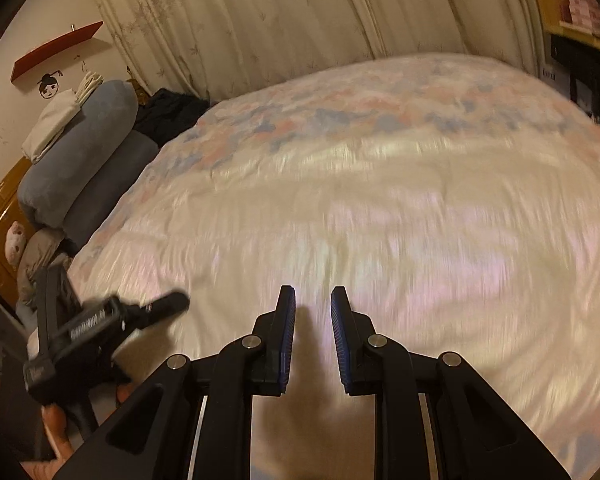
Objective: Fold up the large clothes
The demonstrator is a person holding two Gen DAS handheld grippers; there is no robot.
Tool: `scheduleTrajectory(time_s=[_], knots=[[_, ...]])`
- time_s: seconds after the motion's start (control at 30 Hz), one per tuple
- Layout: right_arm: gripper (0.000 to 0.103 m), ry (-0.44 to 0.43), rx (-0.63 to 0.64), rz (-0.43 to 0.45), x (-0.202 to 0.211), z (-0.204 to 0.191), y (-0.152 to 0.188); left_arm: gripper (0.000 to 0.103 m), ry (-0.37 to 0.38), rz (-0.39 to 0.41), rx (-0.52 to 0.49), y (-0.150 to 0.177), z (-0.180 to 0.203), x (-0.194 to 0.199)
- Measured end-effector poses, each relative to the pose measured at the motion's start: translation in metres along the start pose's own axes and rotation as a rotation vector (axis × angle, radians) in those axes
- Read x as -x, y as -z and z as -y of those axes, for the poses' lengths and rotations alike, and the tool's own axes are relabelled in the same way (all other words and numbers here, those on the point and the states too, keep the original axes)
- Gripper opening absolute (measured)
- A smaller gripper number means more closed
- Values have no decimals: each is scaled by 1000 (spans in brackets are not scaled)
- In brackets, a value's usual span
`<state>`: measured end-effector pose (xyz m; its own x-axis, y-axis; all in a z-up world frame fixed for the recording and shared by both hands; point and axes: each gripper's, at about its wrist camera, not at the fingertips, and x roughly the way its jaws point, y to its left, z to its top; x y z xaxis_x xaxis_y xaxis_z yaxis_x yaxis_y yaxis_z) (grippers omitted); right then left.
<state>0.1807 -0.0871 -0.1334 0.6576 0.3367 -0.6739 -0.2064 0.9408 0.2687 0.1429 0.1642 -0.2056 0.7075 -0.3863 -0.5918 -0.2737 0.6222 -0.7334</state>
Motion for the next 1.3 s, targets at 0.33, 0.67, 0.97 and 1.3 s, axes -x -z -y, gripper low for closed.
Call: scheduleTrajectory(time_s=[0.33, 0.67, 0.97, 1.3], knots=[[19, 217, 76, 48, -104, -8, -100, 73, 22, 15, -19, -8, -6, -1], [19, 303, 75, -25, -194, 17, -86, 74, 11, 73, -77, -16, -4, 7], [19, 244, 20, -24, -208, 33, -75, 38, -99, 217, -412, 3, 63, 18], [19, 191, -3, -11, -207, 44, -70, 27, -162, 323, -849, 75, 152, 29]])
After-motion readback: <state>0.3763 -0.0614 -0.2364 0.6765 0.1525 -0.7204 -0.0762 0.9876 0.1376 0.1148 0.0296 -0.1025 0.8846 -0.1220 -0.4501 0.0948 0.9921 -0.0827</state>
